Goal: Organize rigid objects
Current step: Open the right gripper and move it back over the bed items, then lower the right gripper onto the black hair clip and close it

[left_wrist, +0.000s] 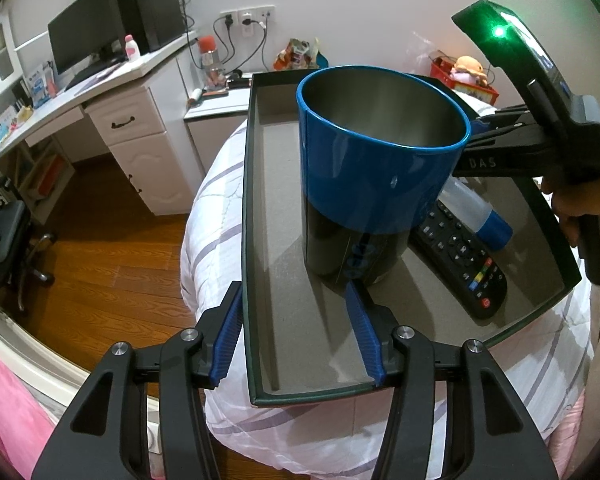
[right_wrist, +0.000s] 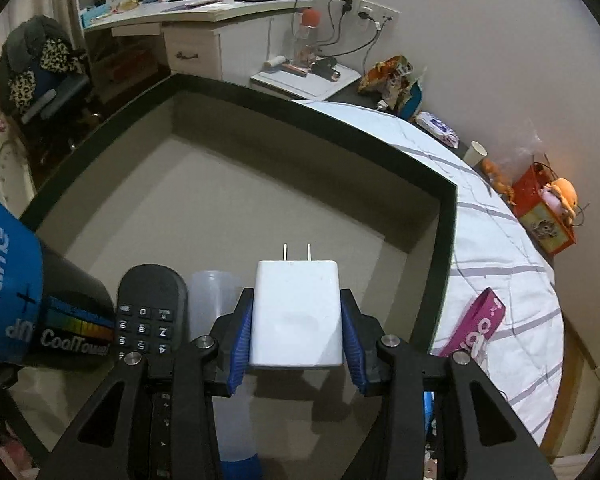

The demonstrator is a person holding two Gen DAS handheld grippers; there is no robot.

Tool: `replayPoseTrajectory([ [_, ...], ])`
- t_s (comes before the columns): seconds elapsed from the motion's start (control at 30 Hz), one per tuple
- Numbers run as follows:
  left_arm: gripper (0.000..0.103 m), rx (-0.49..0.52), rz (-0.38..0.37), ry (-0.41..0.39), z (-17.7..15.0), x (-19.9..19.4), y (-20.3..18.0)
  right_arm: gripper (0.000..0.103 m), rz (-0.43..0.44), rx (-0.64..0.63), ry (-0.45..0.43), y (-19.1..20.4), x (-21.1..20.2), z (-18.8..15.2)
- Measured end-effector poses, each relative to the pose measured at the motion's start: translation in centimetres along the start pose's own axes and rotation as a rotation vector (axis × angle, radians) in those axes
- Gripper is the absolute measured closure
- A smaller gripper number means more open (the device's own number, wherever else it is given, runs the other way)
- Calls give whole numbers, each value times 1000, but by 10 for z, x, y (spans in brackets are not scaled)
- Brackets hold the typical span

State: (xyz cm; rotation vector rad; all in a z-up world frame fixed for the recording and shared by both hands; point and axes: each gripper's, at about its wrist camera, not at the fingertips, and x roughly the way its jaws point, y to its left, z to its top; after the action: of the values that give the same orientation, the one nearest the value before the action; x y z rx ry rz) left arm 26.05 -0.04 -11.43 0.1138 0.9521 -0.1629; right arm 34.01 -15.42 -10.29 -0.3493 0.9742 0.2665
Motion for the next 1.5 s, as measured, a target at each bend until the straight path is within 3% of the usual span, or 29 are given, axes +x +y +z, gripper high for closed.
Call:
replayPoseTrajectory([
  [0.37, 50, -3, -2, 1, -1, 2, -2, 61, 26, 73, -73, -10, -12, -2],
  [0.43, 50, -5, -4, 1, -3, 1, -1, 57, 36, 77, -89, -11, -17, -1],
  [0.53, 50, -7, -4, 1, -4, 1, -1, 41, 31, 78, -138, -12, -29, -1],
  [0.83, 50, -15, 3, 3, -5, 0, 0, 39, -15, 87, -265, -20, -75, -10],
  [1.13, 50, -22, 7, 6, -6, -2, 2, 38, -80, 119, -369, -47, -125, -51],
  [1.23, 50, -21, 12, 5, -8, -2, 1, 26, -128, 156, -387, -65, -138, -74],
  [1.5, 50, -20, 15, 5, -8, -3, 1, 25, -181, 229, -320, -97, -125, -120],
])
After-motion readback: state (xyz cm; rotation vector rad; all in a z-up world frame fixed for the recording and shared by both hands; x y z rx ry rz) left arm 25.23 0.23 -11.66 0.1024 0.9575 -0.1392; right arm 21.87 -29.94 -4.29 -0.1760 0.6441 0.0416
